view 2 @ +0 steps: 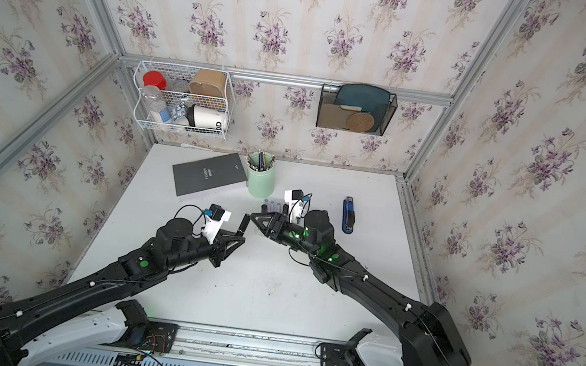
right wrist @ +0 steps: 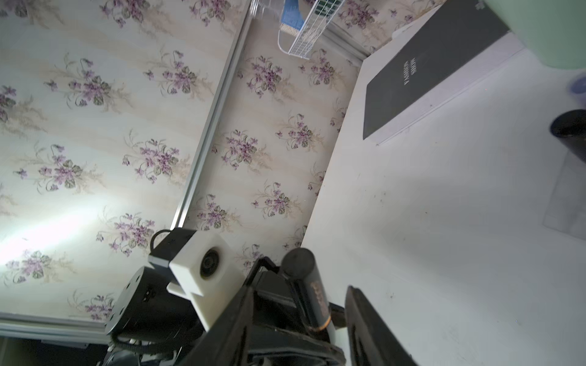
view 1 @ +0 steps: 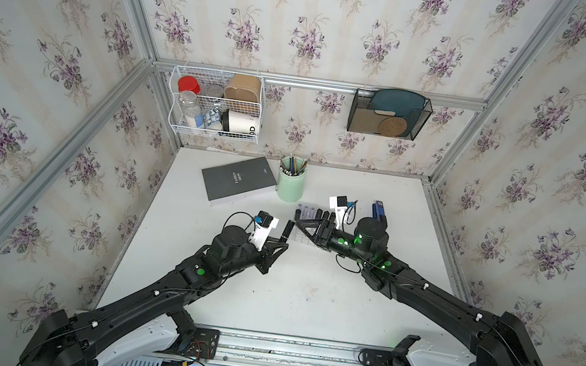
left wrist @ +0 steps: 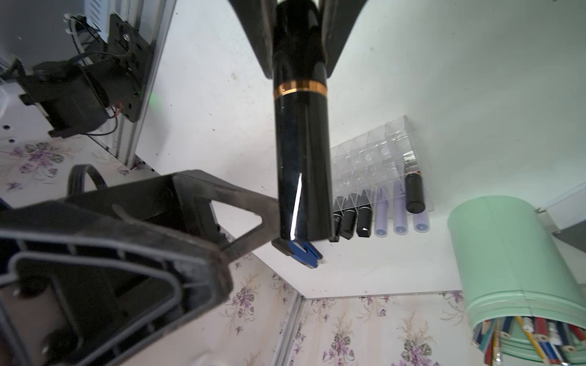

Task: Arrange the lipsticks in the organizer
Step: Pick up the lipstick at the center of the board.

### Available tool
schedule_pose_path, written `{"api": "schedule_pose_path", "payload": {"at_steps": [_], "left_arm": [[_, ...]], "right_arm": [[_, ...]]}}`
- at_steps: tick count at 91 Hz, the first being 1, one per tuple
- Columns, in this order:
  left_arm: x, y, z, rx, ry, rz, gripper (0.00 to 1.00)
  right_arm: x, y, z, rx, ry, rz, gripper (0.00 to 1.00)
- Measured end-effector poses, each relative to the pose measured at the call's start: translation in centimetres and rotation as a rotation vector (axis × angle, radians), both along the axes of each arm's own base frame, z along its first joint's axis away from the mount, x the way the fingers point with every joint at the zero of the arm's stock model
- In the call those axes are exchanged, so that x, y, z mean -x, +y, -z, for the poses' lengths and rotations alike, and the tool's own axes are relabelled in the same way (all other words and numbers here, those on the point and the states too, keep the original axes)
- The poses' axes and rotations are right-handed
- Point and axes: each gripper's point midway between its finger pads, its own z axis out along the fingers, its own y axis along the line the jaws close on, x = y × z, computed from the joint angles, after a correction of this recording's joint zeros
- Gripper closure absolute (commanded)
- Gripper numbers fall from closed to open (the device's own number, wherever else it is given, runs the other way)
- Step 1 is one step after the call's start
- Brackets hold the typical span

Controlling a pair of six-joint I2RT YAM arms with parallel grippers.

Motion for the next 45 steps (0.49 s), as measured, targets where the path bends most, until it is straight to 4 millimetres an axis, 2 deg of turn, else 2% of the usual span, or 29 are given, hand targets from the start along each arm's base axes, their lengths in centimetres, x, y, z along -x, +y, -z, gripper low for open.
{"api": "schedule_pose_path", "payload": {"at_steps": [10, 28, 39, 45], "left_arm": [[-0.1, -0.9, -1.0, 0.005, -0.004, 0.041, 1.0], [0.2, -0.9, -0.6, -0.023, -0.02, 0.069, 1.0], [1.0, -1.3, -1.3, 0.058, 0.005, 0.138, 1.0], [0.6, -1.2, -1.7, 0.125, 0.04, 0.145, 1.0]], "right_arm": [[0.4, 0.6, -0.6, 0.066, -0.05, -0.062, 0.5], [0.2, 0.6, 1.0, 0.195, -0.015, -0.09, 0.55], [0.6, 0.5, 0.8, 0.205, -0.021, -0.117, 0.57], [0.7, 0.5, 0.2, 0.189, -0.027, -0.139, 0.56]]}}
